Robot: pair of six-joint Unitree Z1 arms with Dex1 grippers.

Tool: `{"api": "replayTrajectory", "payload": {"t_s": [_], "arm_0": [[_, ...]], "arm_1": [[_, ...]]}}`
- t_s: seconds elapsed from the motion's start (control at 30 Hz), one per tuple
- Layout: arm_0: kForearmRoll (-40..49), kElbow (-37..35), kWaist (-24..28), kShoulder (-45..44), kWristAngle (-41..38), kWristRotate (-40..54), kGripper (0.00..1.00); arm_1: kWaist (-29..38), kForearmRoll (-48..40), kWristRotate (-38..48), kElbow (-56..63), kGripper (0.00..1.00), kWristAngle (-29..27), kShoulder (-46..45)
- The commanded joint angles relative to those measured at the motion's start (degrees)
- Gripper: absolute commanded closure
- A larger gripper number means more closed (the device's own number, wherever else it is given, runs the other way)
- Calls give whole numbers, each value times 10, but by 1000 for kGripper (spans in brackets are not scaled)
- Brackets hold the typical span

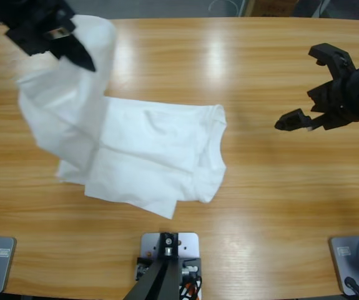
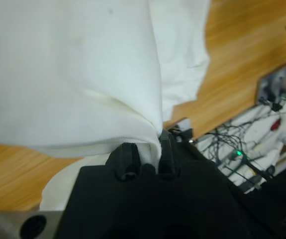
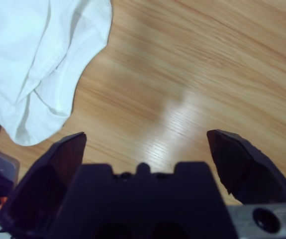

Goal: Fold clothes

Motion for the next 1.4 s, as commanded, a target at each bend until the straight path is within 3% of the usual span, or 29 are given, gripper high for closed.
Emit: {"api": "replayTrajectory", "payload": {"t_s": [0.03,0.37,0.67,1.07,1.4], "arm_0": [[86,-77,-63,76,-50,-13,1000],[85,-84,-69,125,-45,-14,1000],[86,-160,-83,188,-71,-34,1000],[86,-174,-101,231,-74,-44,1000],[86,-228,-101,279,-81,-65,1000]], "arm_1": [[4,-16,-5,14,0,-8,36],[4,-14,-6,20,0,-10,28],[1,-15,-10,21,0,-16,36],[-8,-23,-14,27,0,-16,40],[-13,-23,-15,34,0,-18,28]]}}
